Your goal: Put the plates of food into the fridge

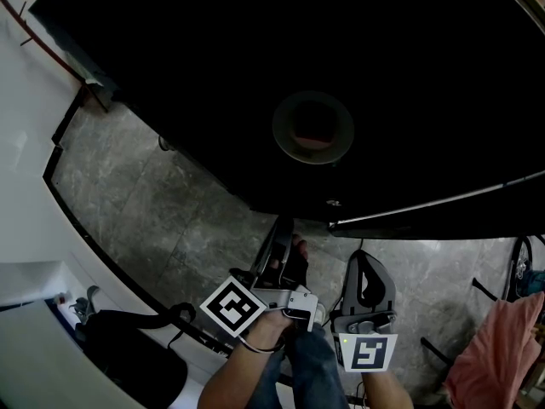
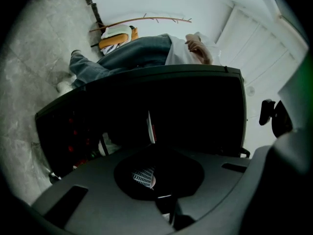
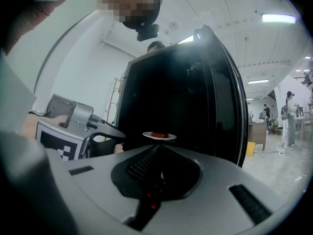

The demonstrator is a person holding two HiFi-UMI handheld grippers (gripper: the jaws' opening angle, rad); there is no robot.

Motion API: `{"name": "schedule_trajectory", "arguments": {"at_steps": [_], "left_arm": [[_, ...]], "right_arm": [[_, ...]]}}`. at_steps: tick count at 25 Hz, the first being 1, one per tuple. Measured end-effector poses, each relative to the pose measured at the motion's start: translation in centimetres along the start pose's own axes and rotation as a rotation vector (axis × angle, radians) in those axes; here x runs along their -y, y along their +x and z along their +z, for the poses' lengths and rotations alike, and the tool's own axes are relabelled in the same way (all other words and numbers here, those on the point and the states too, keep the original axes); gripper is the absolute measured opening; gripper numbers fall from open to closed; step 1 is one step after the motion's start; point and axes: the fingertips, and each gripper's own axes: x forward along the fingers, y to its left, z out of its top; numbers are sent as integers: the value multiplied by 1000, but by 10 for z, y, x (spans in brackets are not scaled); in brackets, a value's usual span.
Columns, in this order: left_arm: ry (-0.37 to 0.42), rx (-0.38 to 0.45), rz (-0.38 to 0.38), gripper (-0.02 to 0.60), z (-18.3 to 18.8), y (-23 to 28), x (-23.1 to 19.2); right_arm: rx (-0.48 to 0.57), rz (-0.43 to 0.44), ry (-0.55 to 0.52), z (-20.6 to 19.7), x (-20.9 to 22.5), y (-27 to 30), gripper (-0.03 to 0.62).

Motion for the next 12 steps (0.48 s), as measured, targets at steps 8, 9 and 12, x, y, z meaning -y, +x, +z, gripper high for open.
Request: {"name": "schedule_trajectory", "arguments": {"at_steps": [8,9,12], "left_arm": [[306,-2,24,6,19,-11,5],[337,-2,26,6,21,-12,6],[455,-5,34,6,24,-15,9]], "right_arm": [[19,11,1,9,-6,7,11],[20,14,-1,9,-7,7,11],[19,23,-6,10,-10,9,11]]}}
